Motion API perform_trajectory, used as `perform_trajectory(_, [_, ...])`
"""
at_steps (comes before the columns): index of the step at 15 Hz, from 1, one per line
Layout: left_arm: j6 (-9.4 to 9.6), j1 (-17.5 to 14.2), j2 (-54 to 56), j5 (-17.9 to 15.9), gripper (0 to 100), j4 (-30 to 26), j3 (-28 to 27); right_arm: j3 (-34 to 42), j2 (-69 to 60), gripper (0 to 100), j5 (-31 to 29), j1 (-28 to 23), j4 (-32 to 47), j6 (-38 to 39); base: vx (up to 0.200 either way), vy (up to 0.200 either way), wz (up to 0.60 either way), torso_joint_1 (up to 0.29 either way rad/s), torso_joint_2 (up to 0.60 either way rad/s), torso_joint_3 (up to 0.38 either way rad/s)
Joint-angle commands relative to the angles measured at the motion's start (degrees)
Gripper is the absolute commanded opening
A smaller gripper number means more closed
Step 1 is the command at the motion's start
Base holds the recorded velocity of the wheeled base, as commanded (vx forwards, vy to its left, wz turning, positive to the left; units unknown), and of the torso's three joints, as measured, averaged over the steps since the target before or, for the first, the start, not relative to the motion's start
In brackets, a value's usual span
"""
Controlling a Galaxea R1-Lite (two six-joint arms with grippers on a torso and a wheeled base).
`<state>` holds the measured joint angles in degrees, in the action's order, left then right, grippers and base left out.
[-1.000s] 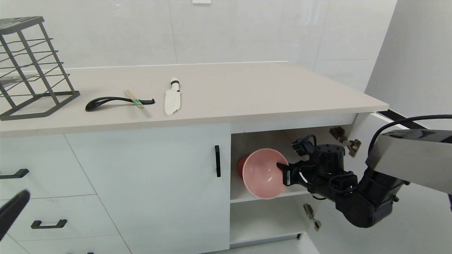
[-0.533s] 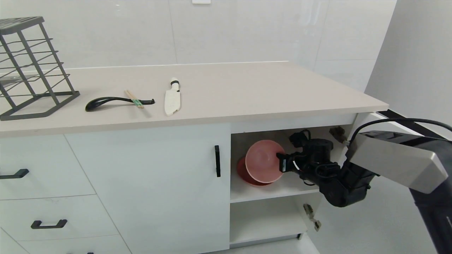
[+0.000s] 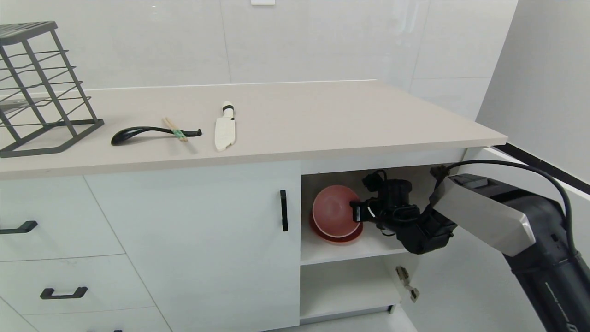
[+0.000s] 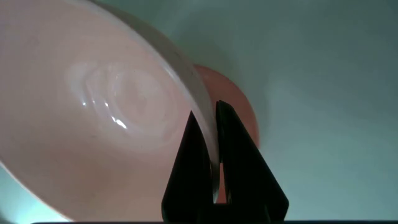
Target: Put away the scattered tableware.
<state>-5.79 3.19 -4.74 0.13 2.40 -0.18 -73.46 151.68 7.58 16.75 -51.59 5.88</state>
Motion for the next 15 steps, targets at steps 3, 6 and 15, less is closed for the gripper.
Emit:
perform_trajectory(3, [-0.01,-0.3,0.0,0.0,100,0.0,0.0,-7.5,2.1,0,1.1,-0.8,9.8,0.1,0.000,0.000,0.00,0.000,0.00,0.000])
perform_trajectory(6, [-0.01,-0.4,0.1,0.1,100,0.0,0.0,-10.7,4.0,0,0.8,-1.1,10.8,0.2,0.000,0.000,0.00,0.000,0.00,0.000])
perform_trajectory(15, [-0.10,-1.1,0.6,0.1,100,0.0,0.0,-10.9,4.5,100,0.2,-1.5,6.3,0.0,0.000,0.000,0.00,0.000,0.00,0.000])
